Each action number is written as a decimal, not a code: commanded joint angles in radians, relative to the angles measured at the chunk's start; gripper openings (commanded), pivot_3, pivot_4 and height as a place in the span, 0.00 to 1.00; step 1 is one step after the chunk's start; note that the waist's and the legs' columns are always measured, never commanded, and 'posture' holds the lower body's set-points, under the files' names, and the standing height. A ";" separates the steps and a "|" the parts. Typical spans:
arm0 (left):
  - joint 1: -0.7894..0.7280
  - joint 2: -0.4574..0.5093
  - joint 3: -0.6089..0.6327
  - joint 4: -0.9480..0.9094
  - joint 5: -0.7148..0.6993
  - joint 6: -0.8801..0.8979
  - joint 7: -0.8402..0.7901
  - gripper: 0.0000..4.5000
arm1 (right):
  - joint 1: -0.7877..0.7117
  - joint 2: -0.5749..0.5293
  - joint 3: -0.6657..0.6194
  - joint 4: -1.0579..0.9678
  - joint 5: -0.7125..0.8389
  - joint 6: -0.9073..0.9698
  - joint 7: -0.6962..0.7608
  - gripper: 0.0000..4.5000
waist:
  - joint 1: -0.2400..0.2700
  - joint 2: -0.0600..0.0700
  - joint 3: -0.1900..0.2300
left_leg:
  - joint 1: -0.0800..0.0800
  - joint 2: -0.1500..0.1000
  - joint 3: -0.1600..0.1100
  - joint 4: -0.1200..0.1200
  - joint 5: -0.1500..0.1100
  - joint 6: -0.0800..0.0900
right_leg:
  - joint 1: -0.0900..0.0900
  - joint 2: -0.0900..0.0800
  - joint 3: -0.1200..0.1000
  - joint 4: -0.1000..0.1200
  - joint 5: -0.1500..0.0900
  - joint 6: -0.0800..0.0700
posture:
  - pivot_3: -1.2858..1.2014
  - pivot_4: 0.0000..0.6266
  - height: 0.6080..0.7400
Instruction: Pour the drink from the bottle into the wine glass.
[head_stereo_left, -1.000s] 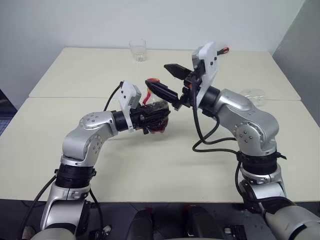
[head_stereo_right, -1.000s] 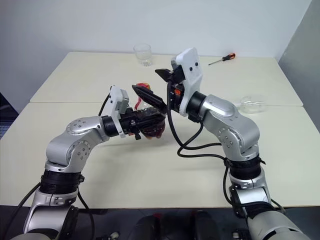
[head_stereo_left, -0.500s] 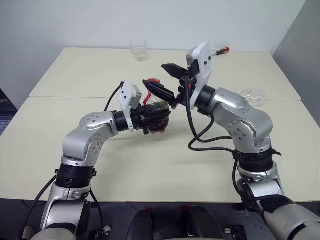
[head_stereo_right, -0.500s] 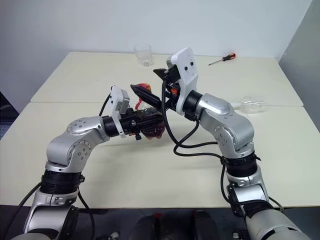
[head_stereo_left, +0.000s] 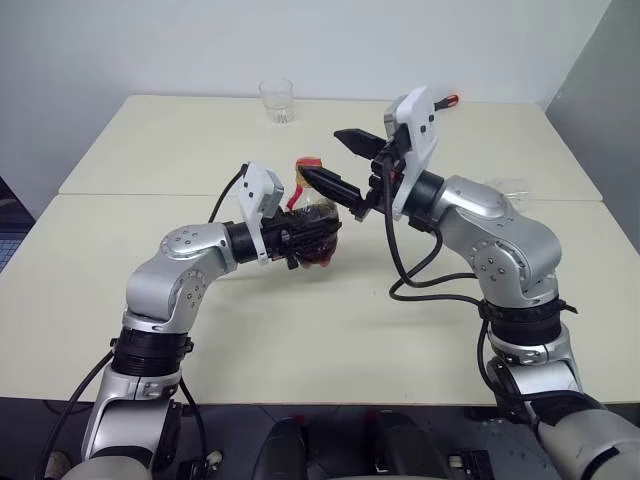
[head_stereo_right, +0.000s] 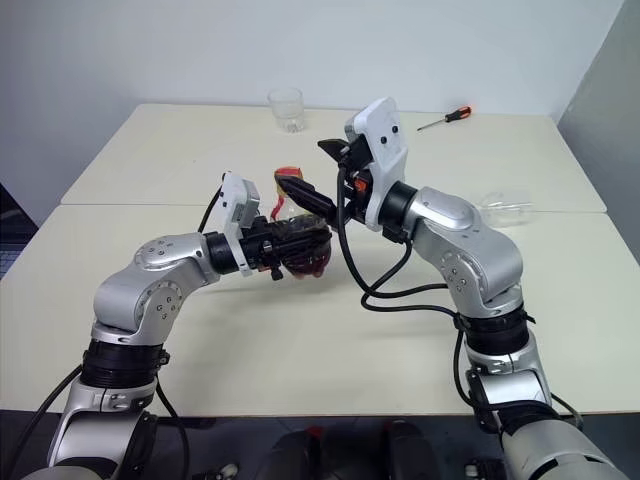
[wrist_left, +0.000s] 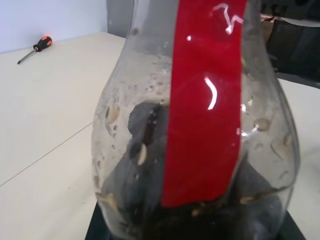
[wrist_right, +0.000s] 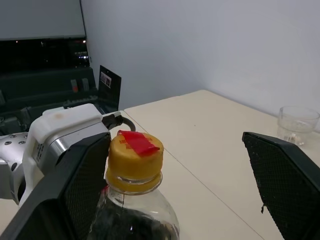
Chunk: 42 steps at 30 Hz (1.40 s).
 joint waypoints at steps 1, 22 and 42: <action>-0.029 0.002 0.024 -0.029 -0.005 -0.036 -0.008 0.29 | 0.017 -0.032 -0.054 -0.023 -0.003 0.001 -0.009 1.00 | 0.000 0.000 0.000 | 0.000 0.000 0.000 0.000 0.000 0.000 | 0.000 0.000 0.000 0.000 0.000 0.000 | 0.52 0.24 1.00; -0.041 0.005 0.018 -0.014 -0.001 -0.040 -0.022 0.29 | 0.052 -0.043 -0.097 -0.102 0.132 0.088 0.002 1.00 | -0.002 0.000 0.000 | 0.000 0.000 0.000 0.000 0.000 0.000 | 0.000 0.001 0.000 0.000 0.000 0.000 | 0.52 0.24 1.00; -0.028 0.001 0.022 -0.037 -0.006 -0.037 -0.011 0.29 | -0.031 0.061 -0.038 -0.010 0.075 0.048 -0.015 1.00 | 0.000 0.000 0.000 | 0.000 0.000 0.000 0.000 0.000 0.000 | 0.000 0.000 0.000 0.000 0.000 0.000 | 0.52 0.24 1.00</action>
